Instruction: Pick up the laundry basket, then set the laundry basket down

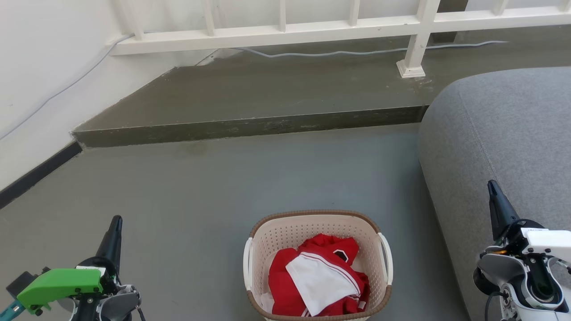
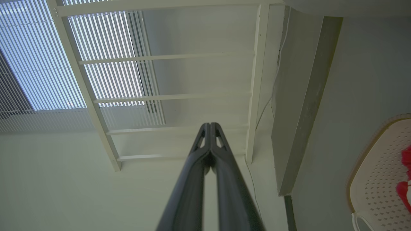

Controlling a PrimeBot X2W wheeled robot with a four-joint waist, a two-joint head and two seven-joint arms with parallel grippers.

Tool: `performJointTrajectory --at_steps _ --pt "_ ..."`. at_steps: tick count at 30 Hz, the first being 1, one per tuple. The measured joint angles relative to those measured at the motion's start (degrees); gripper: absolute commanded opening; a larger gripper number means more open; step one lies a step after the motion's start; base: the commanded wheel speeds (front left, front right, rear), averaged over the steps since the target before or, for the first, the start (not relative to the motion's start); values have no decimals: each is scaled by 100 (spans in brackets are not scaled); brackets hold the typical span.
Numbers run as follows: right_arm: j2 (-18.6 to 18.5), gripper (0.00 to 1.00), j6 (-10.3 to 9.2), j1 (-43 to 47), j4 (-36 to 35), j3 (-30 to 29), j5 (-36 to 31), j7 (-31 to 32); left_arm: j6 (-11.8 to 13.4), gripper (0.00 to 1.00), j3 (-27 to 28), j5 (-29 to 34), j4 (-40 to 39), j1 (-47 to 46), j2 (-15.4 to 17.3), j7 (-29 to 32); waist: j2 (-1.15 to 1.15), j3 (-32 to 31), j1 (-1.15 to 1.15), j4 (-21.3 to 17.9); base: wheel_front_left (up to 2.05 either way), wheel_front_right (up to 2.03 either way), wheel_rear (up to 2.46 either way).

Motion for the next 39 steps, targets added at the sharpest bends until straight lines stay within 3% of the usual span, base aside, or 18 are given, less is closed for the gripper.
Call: performJointTrajectory --at_steps 39 --pt "0 0 0 0 -1 0 0 0 0 0 13 0 -1 0 -1 0 0 0 0 0 0 0 0"
